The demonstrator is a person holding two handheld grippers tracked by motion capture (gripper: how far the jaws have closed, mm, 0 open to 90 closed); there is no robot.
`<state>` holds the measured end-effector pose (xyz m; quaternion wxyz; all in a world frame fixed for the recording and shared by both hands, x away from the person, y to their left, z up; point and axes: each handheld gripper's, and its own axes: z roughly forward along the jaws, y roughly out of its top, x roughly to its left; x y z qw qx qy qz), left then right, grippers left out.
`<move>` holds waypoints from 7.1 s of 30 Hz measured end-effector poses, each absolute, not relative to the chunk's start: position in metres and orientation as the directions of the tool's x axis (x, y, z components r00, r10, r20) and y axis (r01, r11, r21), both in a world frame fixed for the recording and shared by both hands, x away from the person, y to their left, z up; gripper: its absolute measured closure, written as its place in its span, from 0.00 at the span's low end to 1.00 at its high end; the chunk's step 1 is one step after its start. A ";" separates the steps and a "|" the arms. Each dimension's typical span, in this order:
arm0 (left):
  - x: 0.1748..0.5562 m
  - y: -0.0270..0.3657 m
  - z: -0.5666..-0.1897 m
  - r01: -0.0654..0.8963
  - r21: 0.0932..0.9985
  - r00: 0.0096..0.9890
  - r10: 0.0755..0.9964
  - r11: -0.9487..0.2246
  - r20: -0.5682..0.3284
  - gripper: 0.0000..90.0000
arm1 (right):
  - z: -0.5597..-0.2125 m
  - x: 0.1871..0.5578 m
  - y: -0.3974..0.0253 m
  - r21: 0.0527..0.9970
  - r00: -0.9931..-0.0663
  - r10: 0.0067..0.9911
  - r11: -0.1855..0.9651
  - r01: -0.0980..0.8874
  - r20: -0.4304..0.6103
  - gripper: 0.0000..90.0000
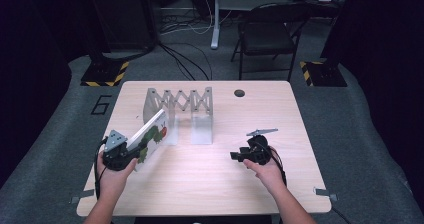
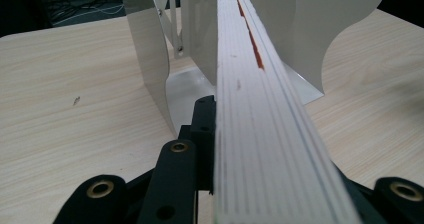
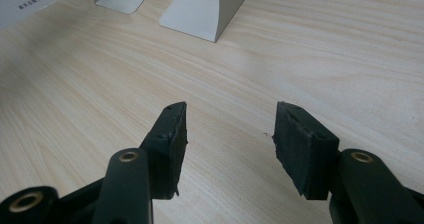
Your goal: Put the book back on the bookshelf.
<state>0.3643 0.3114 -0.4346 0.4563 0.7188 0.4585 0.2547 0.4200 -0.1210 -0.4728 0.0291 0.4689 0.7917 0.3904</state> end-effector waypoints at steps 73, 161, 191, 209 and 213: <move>0.420 0.274 -0.459 0.446 0.890 0.268 0.963 -0.090 -0.037 0.84 | -0.474 0.421 -0.124 0.639 -0.548 0.767 0.243 0.730 0.333 0.52; 0.388 0.295 -0.415 0.461 0.886 0.328 0.938 -0.058 -0.109 0.49 | -0.482 0.427 -0.121 0.613 -0.546 0.761 0.254 0.748 0.350 0.49; 0.373 0.265 -0.398 0.491 0.851 0.509 0.854 -0.187 -0.106 0.48 | -0.482 0.427 -0.123 0.620 -0.534 0.774 0.242 0.746 0.340 0.47; 0.349 0.249 -0.432 0.496 0.823 0.602 0.793 -0.276 -0.097 0.48 | -0.479 0.424 -0.120 0.622 -0.538 0.776 0.251 0.742 0.329 0.47; 0.347 0.250 -0.443 0.489 0.821 0.612 0.787 -0.294 -0.083 0.48 | -0.480 0.425 -0.120 0.626 -0.545 0.773 0.257 0.736 0.324 0.47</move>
